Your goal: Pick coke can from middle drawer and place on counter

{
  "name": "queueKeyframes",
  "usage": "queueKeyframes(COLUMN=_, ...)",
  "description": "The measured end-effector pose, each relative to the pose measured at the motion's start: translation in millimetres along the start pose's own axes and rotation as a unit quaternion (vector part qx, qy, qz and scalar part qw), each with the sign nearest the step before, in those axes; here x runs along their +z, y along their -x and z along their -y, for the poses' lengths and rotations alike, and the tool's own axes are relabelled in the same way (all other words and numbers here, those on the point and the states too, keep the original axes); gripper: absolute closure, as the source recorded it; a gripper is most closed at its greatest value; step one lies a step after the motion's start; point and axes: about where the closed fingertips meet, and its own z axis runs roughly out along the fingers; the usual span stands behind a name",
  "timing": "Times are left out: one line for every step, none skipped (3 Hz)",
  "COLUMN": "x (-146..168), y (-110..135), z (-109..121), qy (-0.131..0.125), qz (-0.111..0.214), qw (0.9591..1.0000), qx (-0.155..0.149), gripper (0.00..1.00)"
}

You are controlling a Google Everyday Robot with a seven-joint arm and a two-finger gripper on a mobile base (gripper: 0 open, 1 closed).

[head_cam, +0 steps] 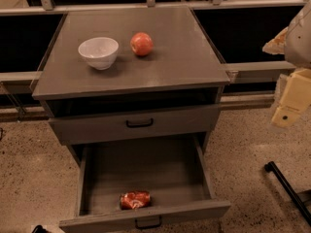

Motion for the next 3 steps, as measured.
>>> queueKeyframes(x=0.0, y=0.0, z=0.0, qy=0.000, qz=0.000, qw=1.0000, qx=0.000, gripper=0.00)
queueKeyframes(x=14.0, y=4.6, z=-0.1, qy=0.011, qz=0.000, qw=0.9999, qx=-0.002, gripper=0.00)
queueKeyframes(x=56.5, y=28.1, z=-21.6, qy=0.036, qz=0.030, qw=0.9987, qx=-0.022, gripper=0.00)
